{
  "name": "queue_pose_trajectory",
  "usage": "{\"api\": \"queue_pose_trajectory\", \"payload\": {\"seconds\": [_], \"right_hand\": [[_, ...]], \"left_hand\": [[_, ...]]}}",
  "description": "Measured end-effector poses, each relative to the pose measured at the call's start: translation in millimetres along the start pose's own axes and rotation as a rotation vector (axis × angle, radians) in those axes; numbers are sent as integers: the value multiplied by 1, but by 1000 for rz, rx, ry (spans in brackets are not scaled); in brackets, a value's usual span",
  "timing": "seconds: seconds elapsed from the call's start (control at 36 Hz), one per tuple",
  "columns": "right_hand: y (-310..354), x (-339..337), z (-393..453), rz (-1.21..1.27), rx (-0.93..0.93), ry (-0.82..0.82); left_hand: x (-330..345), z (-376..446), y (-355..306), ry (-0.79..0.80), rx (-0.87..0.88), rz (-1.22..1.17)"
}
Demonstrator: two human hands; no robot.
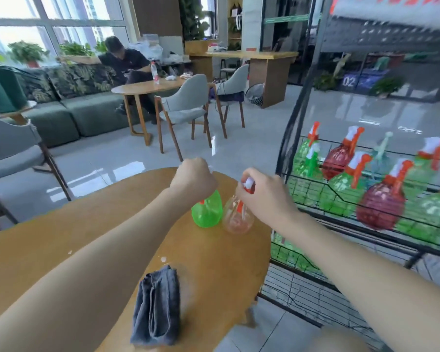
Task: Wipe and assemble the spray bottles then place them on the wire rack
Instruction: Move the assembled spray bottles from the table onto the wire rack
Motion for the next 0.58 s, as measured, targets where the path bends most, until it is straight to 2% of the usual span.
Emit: {"api": "queue_pose_trajectory", "payload": {"seconds": [0.25, 0.36, 0.58], "right_hand": [[-72, -77, -99, -63, 3, -57], [-117, -105, -143, -75, 85, -59], [-201, -133, -198, -278, 171, -29]], "left_hand": [[49, -82, -74, 38, 151, -56], [77, -103, -114, 46, 233, -58], [164, -137, -177, 256, 293, -62]]}}
Point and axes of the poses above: each hand's wrist, its own z-axis towards the middle knuckle, its own x-axis out of the palm, y = z × x, the point moved 4 cm from there along z, towards the middle knuckle, and after that the axes turned 4 degrees about -z, right-handed, at the moved point
